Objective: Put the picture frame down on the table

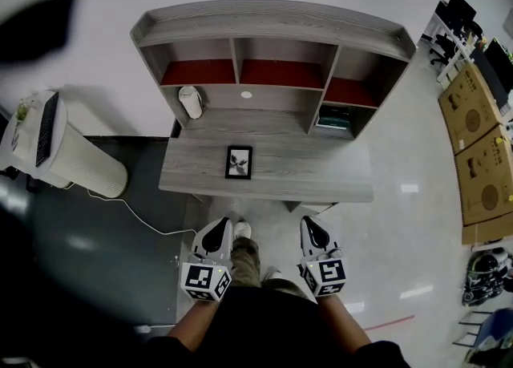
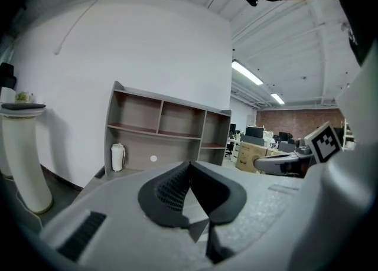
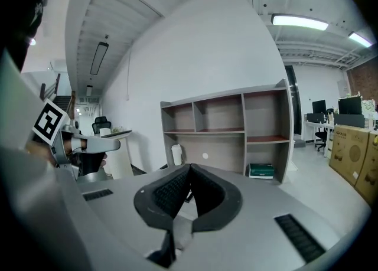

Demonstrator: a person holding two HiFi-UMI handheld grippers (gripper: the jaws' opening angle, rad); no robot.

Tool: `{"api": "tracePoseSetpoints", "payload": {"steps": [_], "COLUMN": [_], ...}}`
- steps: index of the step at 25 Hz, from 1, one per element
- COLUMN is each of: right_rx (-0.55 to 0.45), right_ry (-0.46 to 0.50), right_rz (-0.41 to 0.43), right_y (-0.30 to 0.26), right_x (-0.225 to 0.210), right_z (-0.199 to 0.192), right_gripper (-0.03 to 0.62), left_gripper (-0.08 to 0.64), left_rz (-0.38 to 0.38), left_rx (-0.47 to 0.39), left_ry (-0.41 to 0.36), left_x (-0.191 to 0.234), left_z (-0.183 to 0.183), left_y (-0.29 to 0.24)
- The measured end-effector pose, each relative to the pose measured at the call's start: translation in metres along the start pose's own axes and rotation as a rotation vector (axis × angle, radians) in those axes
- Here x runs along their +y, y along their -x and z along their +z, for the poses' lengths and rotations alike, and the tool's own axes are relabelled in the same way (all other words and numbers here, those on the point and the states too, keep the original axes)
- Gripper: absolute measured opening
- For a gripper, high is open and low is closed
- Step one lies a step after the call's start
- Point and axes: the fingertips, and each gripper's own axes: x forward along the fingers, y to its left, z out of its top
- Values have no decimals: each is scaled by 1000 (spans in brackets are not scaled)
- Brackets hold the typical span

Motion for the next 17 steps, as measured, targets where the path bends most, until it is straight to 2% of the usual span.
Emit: {"api": "tracePoseSetpoints", "payload": {"steps": [9, 17], "right_rx": [6, 24], "right_ry": [2, -29], "right_rz": [-27, -30], "right_y": [6, -35], "right_x": [-7, -11], "right_z": [-2, -3], "right_gripper": [11, 11], "left_gripper": [17, 17], "left_rz": [-1, -19], "left_rx": [3, 11], "left_ry": [-6, -6], "left_x": [3, 31], "left_z": [-7, -4], "left_y": [0, -31]}}
